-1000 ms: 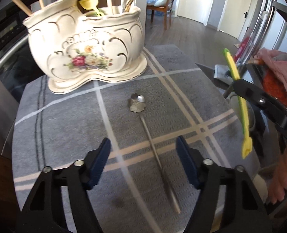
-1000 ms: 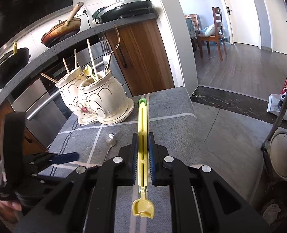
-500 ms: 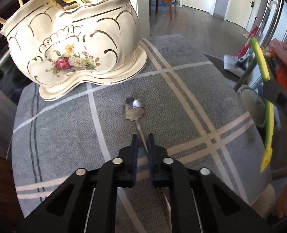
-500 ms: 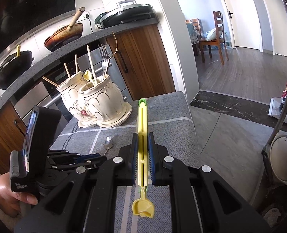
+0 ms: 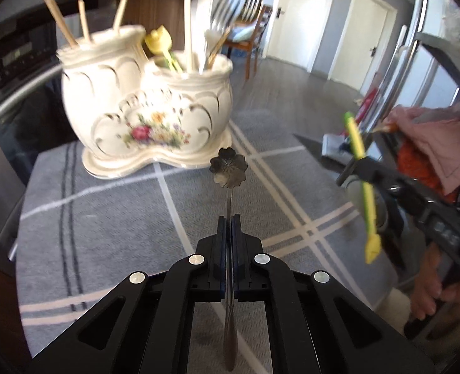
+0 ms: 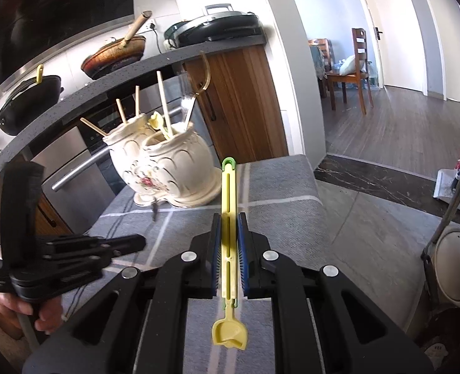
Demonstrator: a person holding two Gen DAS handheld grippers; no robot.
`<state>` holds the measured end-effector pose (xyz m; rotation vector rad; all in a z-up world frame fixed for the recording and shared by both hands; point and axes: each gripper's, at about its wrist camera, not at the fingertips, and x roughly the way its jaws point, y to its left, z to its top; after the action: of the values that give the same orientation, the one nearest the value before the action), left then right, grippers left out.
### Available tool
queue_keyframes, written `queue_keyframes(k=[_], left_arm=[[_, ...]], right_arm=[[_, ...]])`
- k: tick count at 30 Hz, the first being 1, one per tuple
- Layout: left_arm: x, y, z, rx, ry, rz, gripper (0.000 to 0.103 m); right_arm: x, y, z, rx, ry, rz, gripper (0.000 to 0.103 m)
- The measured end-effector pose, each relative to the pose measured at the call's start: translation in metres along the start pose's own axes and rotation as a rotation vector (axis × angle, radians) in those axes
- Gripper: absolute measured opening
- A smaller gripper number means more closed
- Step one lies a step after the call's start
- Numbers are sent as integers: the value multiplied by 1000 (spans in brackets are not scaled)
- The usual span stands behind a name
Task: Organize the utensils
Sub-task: 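Carry the spoon and yellow utensil over the holder pots with both tools, then open both tools to drop the spoon and yellow utensil into the pots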
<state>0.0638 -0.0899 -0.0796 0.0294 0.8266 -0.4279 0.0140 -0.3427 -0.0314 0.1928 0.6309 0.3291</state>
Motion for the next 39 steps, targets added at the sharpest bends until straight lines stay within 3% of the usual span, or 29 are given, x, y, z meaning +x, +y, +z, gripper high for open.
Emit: queue_keyframes(k=[9,14,19,24,29,34,39], left_arm=[[-83,42,7,-93,-230,-12,4],[-118,69,33,-113,-369,12,4],[-140,100,77,-118,-495,20,4],[-127,120,123,-110,-576,49,4],[-106,121,153,-108,-626,19,4],[-78,122,161,-101,-612,-2,4],[-58,129,156,-118,-604,-17,4]], right_arm=[[10,43,37,-97,-75,37,10],[20,66,68,-126,-144,59,10],[35,72,108,-77,-236,132,10],[62,76,134,-47,-284,160,10],[87,82,146,-46,-313,165,10],[113,86,135,-88,-324,92,10],[127,80,118,-101,-322,73,10]])
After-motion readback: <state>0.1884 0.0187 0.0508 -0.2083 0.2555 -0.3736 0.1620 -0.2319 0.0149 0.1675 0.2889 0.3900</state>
